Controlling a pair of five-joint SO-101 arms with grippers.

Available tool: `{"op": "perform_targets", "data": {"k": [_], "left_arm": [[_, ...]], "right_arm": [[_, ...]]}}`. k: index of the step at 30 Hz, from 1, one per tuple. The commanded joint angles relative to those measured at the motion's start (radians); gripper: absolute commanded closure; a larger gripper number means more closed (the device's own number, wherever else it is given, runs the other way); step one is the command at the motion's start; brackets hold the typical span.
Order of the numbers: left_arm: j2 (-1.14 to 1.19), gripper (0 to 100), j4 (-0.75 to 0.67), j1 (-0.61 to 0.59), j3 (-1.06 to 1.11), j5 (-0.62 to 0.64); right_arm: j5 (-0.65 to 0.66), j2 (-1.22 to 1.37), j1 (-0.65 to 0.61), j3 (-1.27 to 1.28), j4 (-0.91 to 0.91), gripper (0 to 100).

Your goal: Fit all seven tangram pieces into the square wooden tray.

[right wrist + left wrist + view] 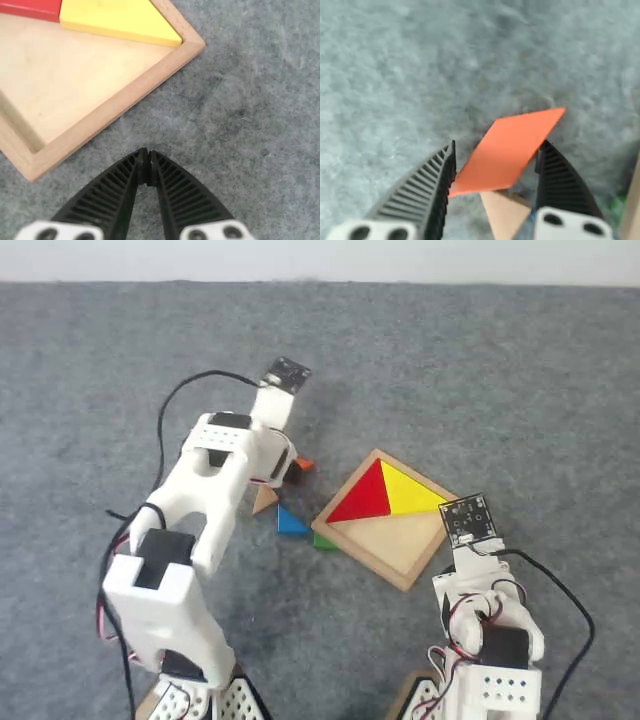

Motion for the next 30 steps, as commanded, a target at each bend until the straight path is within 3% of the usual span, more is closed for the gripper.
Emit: {"op": "perform_targets", "data": {"k": [1, 6, 12, 18, 23, 30], "left_arm": [[-0.041, 76, -0.046, 0.005, -0.042, 0.043], [-0.041, 76, -0.089, 0.038, -0.042, 0.138], [-0.055, 76, -0.092, -0.015, -0.05, 0.166], [-0.141, 76, -0.107, -0.009, 0.024, 0.075], [-0.342, 76, -0.25, 0.0, 0.232, -0.011], [-0.193, 76, -0.187, 0.078, 0.165, -0.1]], "right_arm": [[-0.002, -0.019, -0.005, 0.018, 0.013, 99.1], [-0.002, -0.019, -0.005, 0.018, 0.013, 99.1], [-0.002, -0.019, -0.005, 0.018, 0.013, 99.1], [-0.002, -0.019, -0.005, 0.018, 0.013, 99.1], [-0.002, -0.019, -0.005, 0.018, 0.013, 99.1], [-0.002, -0.019, -0.005, 0.018, 0.013, 99.1]]}}
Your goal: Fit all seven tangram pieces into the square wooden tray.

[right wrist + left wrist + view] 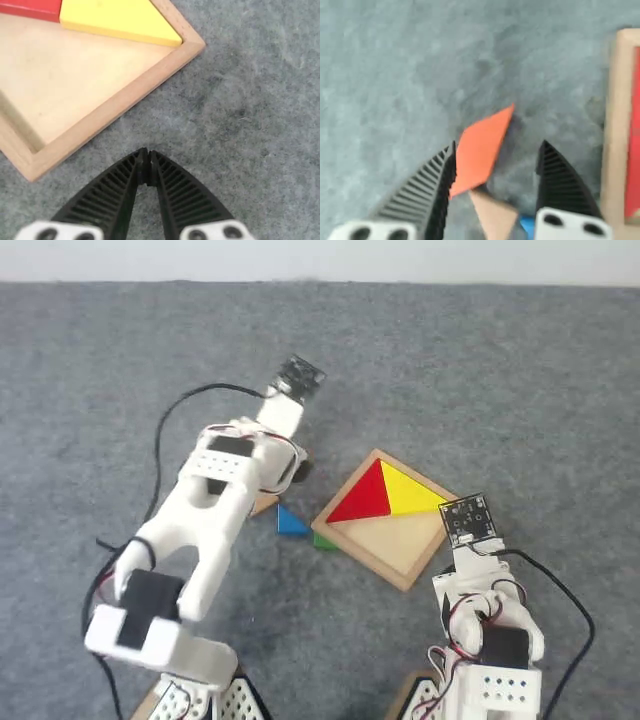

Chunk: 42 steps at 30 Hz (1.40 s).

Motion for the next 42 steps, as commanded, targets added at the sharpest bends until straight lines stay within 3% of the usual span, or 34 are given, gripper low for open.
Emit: {"op": "perform_targets", "data": {"k": [1, 10, 24, 27, 34, 42], "left_arm": [[0.083, 76, 0.064, 0.008, -0.128, -0.021], [0.376, 79, 0.336, -0.068, -0.476, -0.015], [0.365, 87, 0.344, -0.104, -0.499, -0.023], [0.367, 87, 0.345, -0.104, -0.495, -0.066], [0.299, 87, 0.367, -0.095, -0.463, -0.04], [-0.009, 87, 0.244, 0.002, -0.143, -0.041]], "right_arm": [[-0.002, -0.019, -0.005, 0.018, 0.013, 99.1], [-0.002, -0.019, -0.005, 0.018, 0.013, 99.1], [-0.002, -0.019, -0.005, 0.018, 0.013, 99.1], [-0.002, -0.019, -0.005, 0.018, 0.013, 99.1], [-0.002, -0.019, -0.005, 0.018, 0.013, 99.1], [-0.002, -0.019, -0.005, 0.018, 0.013, 99.1]]}}
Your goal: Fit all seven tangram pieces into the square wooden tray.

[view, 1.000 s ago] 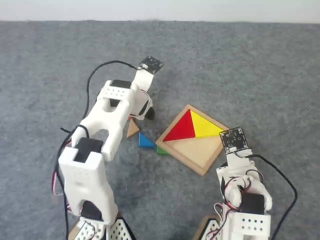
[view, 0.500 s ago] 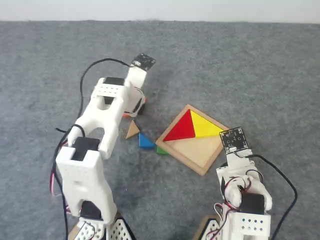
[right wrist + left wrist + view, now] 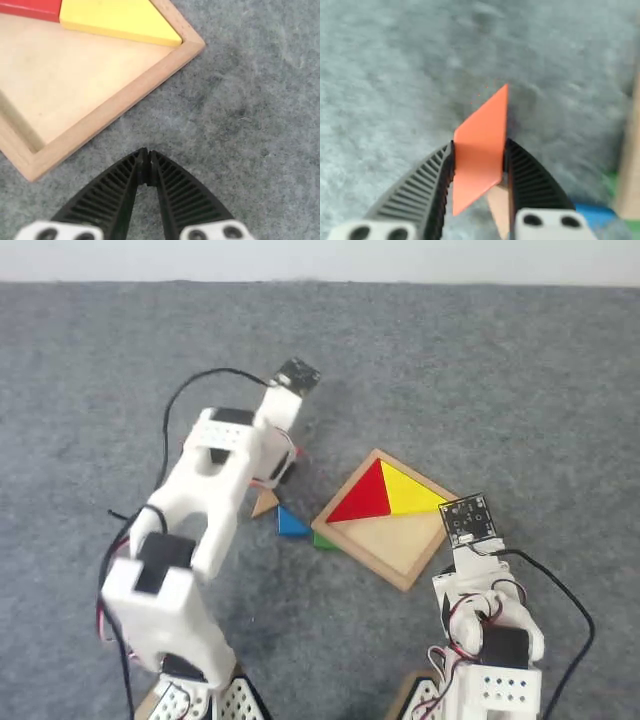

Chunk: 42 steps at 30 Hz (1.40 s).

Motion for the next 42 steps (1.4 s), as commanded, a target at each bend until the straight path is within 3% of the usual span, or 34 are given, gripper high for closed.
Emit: {"op": "perform_targets", "data": {"k": [1, 8, 12, 19, 29, 34, 42], "left_arm": [[-0.232, 87, -0.044, 0.061, 0.119, 0.006], [-0.555, 87, -0.127, 0.221, 0.424, 0.005], [-0.643, 87, -0.126, 0.244, 0.545, 0.035], [-0.562, 87, -0.124, 0.253, 0.55, 0.433], [-0.361, 86, -0.084, 0.121, 0.444, 0.428], [-0.35, 78, -0.104, 0.072, 0.423, 0.428], [-0.35, 78, -0.103, 0.071, 0.423, 0.425]], "right_arm": [[-0.002, -0.019, -0.005, 0.018, 0.013, 99.1], [-0.002, -0.019, -0.005, 0.018, 0.013, 99.1], [-0.002, -0.019, -0.005, 0.018, 0.013, 99.1], [-0.002, -0.019, -0.005, 0.018, 0.013, 99.1], [-0.002, -0.019, -0.005, 0.018, 0.013, 99.1], [-0.002, -0.019, -0.005, 0.018, 0.013, 99.1], [-0.002, -0.019, -0.005, 0.018, 0.013, 99.1]]}}
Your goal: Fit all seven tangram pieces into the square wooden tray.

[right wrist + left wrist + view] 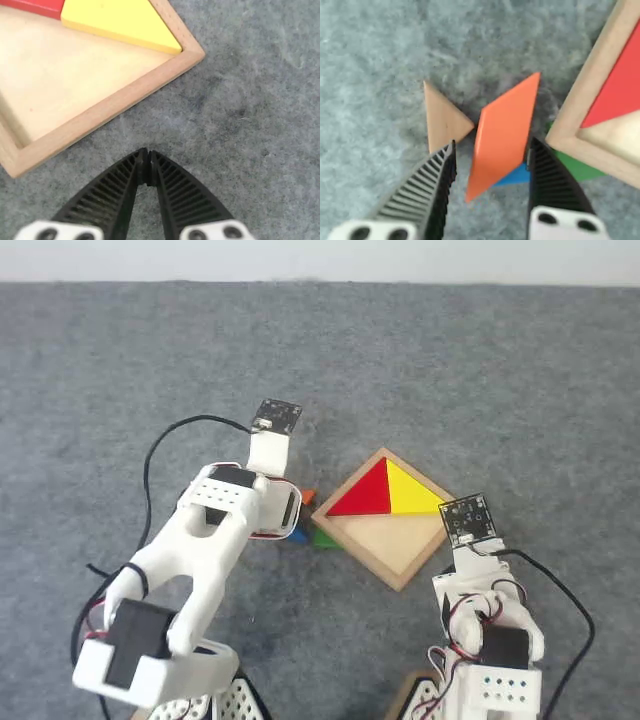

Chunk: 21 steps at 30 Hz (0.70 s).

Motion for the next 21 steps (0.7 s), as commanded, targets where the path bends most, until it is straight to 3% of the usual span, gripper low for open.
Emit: {"op": "perform_targets", "data": {"k": [1, 11, 21], "left_arm": [[-0.005, 78, -0.014, 0.0, -0.042, 0.003], [0.006, 78, -0.048, 0.064, -0.028, -0.032], [0.008, 85, -0.046, 0.075, -0.027, -0.04]], "right_arm": [[-0.002, -0.019, -0.005, 0.018, 0.013, 99.1], [-0.002, -0.019, -0.005, 0.018, 0.013, 99.1], [-0.002, -0.019, -0.005, 0.018, 0.013, 99.1]]}}
